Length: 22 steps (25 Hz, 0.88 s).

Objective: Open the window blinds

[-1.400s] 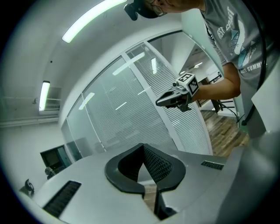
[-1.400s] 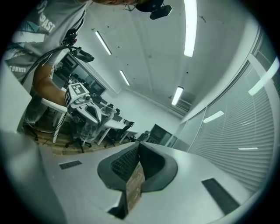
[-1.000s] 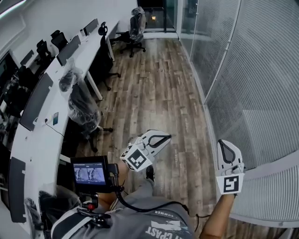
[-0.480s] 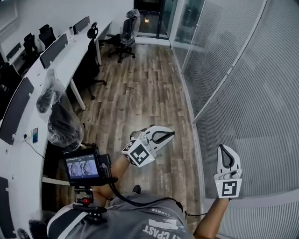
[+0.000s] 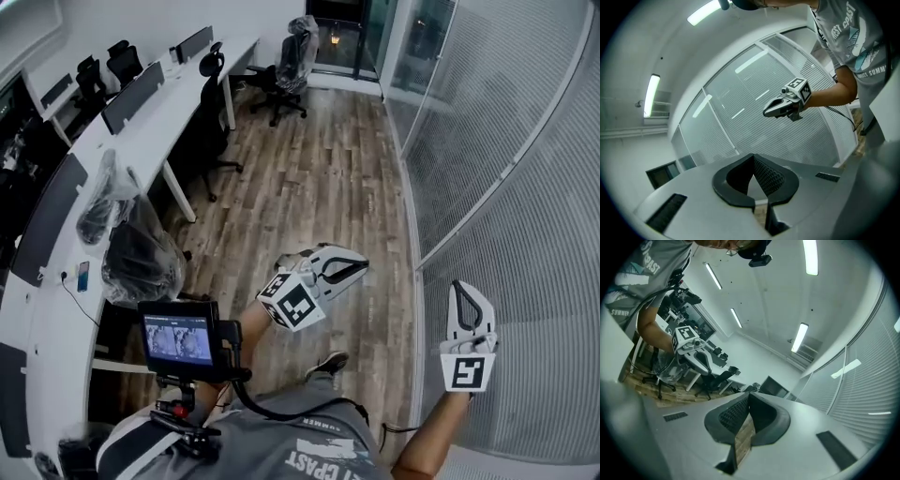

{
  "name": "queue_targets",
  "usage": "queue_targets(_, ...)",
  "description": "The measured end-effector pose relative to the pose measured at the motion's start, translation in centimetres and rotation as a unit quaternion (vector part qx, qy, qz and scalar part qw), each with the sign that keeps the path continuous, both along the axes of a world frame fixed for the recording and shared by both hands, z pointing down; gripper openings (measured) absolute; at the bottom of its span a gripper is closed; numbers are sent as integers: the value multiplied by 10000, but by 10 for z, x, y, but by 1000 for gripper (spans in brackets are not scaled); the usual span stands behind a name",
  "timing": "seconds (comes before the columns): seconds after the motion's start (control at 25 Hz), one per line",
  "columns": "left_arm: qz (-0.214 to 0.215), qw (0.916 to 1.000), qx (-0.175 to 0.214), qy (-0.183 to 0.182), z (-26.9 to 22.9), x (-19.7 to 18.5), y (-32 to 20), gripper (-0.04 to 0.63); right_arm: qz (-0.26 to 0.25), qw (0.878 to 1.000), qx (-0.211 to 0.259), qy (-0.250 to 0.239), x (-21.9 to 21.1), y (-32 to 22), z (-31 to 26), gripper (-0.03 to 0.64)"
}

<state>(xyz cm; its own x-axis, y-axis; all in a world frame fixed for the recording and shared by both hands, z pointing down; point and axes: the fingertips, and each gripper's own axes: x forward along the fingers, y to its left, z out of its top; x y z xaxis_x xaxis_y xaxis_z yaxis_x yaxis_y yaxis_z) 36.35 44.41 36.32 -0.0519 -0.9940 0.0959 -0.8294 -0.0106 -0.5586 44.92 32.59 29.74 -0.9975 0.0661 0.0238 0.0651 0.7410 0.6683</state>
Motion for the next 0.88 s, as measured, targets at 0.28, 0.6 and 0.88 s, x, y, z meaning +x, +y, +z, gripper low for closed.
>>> queue_targets(0.28,-167,9994,-273,-94,17,-111,-108,3,-289,9995,16,153,-129,-100,34,-5)
queue_targets(0.6,-188,9991,-371,-103,23,-198,-209,3,-464,9987,-20,193,-233,-197,39,-5)
queue_targets(0.88,-66,9992,-381,-64,32,-309,-288,3,-136,9991,-159,377,-330,-283,58,-5)
